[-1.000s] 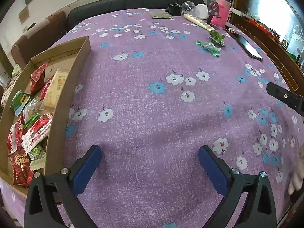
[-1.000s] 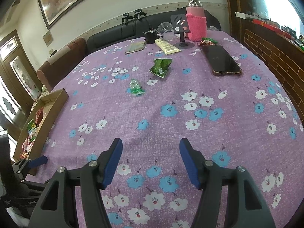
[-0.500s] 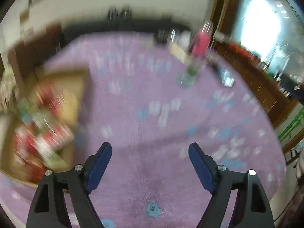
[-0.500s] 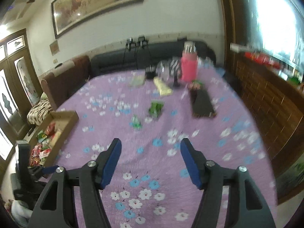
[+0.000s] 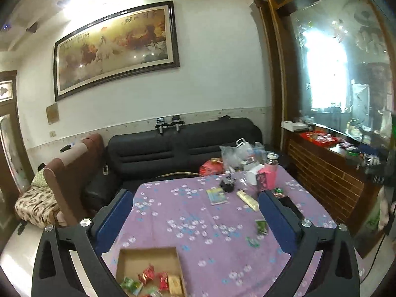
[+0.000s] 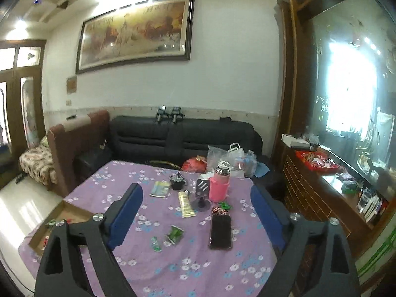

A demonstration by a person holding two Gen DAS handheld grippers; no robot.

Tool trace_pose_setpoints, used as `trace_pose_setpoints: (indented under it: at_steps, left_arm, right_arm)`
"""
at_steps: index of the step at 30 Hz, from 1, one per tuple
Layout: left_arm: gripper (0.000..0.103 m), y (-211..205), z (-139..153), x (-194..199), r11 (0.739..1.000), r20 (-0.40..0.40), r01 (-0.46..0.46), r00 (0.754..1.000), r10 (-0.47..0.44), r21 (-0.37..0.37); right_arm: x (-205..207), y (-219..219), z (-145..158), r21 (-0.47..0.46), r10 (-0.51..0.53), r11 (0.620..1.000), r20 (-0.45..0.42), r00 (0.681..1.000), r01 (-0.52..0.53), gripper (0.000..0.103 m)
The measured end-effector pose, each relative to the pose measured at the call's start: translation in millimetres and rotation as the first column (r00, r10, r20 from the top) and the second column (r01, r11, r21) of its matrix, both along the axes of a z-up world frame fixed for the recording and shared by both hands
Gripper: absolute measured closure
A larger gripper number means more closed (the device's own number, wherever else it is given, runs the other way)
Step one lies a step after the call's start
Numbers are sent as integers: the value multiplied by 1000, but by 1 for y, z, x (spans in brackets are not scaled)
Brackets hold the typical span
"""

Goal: Organize snacks
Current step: 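Lower the right gripper onto the green packet and grasp it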

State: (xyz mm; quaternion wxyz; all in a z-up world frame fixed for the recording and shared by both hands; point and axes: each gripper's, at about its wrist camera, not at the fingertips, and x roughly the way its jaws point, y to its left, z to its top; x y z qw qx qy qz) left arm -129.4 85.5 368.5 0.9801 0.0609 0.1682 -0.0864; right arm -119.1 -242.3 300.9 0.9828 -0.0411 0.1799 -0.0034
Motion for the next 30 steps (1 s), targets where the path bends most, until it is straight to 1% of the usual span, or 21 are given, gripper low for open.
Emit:
trace_pose_setpoints:
  at_steps: [1, 3, 5, 8, 9, 10, 11, 13, 15, 16, 18, 19, 22, 24, 26, 28, 30]
  left_arm:
    - [0, -1, -4, 11, 1000, -9, 4, 1000, -4, -4]
    - [0, -5, -20, 28, 1000, -23, 16, 1000, -17, -23]
    - [0, -20, -51, 49, 999, -57, 22, 998, -24, -36]
    - [0, -47, -105, 80, 999, -148, 40, 988, -42, -16]
    - [1, -54, -123, 89, 999, -180, 47, 982, -49, -15]
    - [1, -60, -142, 98, 998, -217, 63, 974, -66, -24]
    - [1, -68, -162, 110, 996, -262, 79, 961, -86, -38]
    - [1, -82, -196, 132, 993, -345, 102, 932, -114, -54]
    - [9, -92, -221, 147, 989, -394, 126, 908, -145, -74]
    - [13, -96, -231, 152, 987, -413, 136, 897, -159, -84]
    - [24, -103, -249, 164, 980, -457, 164, 867, -199, -116]
    - [26, -106, -258, 169, 977, -474, 169, 855, -211, -129]
    - [26, -113, -279, 179, 978, -503, 162, 839, -206, -131]
    - [26, -116, -289, 184, 976, -518, 161, 828, -214, -145]
    - [26, -121, -298, 189, 975, -528, 158, 821, -217, -155]
    - [26, -126, -307, 193, 974, -526, 161, 821, -222, -159]
    - [26, -131, -316, 198, 974, -541, 165, 810, -225, -157]
  right_arm:
    - [19, -1, -10, 22, 8, 1000, -42, 999, -7, 14]
    - [49, -5, -35, 83, 18, 997, -108, 994, -9, 14]
    - [83, -13, -74, 166, 25, 986, -180, 983, 5, 14]
    - [133, -15, -141, 232, 53, 973, -295, 954, 18, 15]
    - [141, -13, -157, 240, 60, 971, -316, 947, 19, 21]
    - [156, -12, -179, 251, 72, 968, -348, 935, 19, 30]
    - [167, -11, -198, 260, 77, 965, -379, 922, 26, 34]
    - [184, -12, -227, 294, 91, 955, -424, 901, 41, 38]
    - [200, -12, -249, 329, 108, 943, -451, 886, 53, 39]
    - [204, -13, -256, 335, 110, 940, -458, 882, 57, 39]
    - [217, -15, -273, 352, 118, 934, -476, 871, 66, 39]
    - [222, -15, -282, 356, 122, 932, -485, 866, 69, 39]
    - [238, -15, -301, 377, 132, 923, -502, 855, 78, 39]
    - [247, -16, -311, 394, 137, 915, -506, 852, 87, 39]
    - [253, -15, -318, 409, 143, 908, -504, 852, 90, 39]
    - [258, -11, -324, 421, 152, 904, -491, 858, 81, 40]
    - [260, -7, -329, 416, 157, 906, -489, 858, 72, 40]
